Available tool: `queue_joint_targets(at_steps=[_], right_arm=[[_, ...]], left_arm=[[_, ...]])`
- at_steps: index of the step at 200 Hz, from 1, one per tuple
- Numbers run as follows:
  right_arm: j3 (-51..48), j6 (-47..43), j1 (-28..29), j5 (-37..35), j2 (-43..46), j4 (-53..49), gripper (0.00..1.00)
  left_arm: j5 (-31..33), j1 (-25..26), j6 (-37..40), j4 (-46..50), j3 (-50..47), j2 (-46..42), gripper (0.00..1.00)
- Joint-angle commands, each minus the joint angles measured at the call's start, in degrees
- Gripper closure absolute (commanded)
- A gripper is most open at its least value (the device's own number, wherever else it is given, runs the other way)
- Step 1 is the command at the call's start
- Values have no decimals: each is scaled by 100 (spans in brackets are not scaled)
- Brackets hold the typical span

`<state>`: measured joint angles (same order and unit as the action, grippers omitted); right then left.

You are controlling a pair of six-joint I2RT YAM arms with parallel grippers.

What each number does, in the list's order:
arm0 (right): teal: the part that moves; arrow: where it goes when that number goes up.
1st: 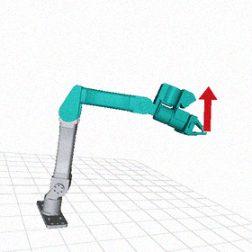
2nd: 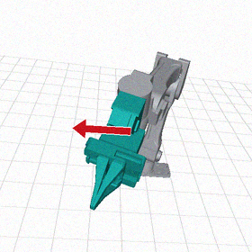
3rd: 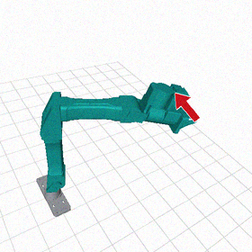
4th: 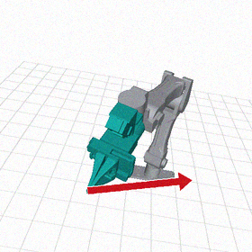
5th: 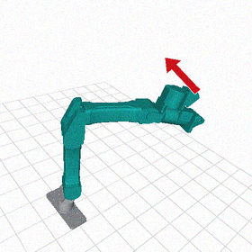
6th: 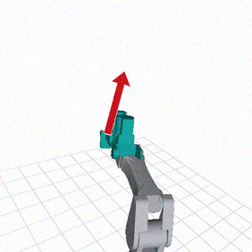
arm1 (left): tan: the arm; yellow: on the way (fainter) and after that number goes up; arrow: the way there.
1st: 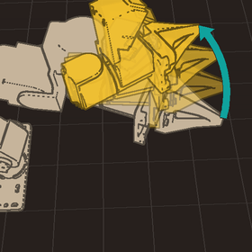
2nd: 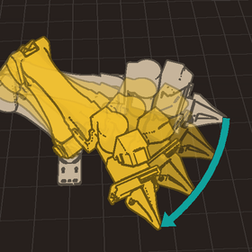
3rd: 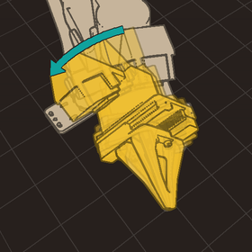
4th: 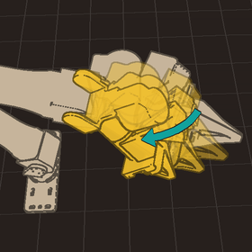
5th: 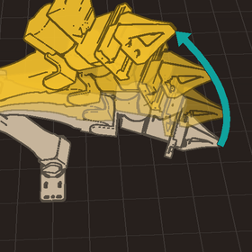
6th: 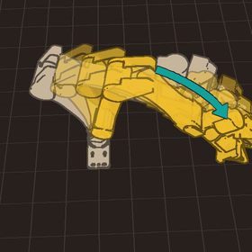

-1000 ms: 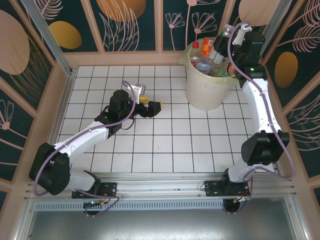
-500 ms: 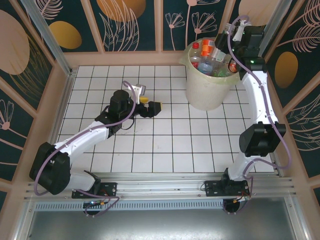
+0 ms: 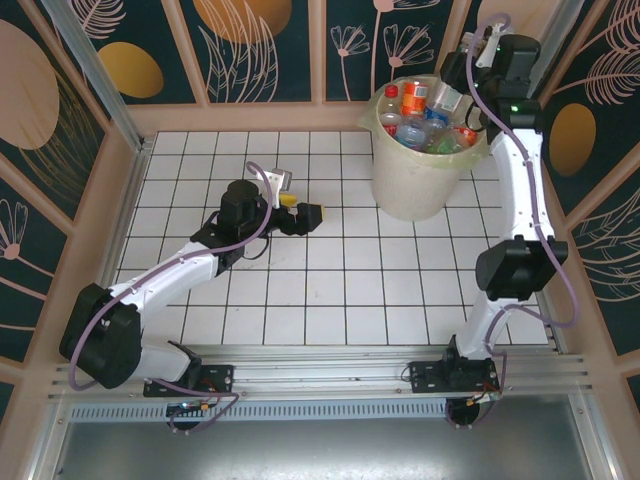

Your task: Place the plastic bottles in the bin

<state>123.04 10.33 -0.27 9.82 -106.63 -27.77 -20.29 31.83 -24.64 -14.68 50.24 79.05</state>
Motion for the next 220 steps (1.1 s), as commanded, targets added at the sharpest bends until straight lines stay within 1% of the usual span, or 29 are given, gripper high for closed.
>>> queue_joint_targets(at_steps=[1,18,40,72,91,131,158,179,220], right_arm=[[92,-227,58,-179,-248,-540,48],[-76,-278,97,-193,-212,-629,48],[-156,-324,116,15,-146,-788,48],[172,-425,165,212,-325,-1371,48],[198,-474,208,290,-414,-1543,47],[252,-595,350,33,-676,-1892,47],[259,-564,380,-103,-702,-1860,42],[412,-487,376,-96,-675,-1789,33],[1293,-259,266,-3,-822,-1805,20]], left_arm=[[34,16,39,28,17,6,2],[34,16,34,36,22,-3,1],[26,20,64,75,44,12,1],[8,16,47,53,39,45,1],[-18,16,29,52,39,41,1],[-36,17,47,70,62,39,1],[-45,20,55,79,92,65,1],[-56,16,47,81,116,84,1],[-97,16,37,83,144,93,1]])
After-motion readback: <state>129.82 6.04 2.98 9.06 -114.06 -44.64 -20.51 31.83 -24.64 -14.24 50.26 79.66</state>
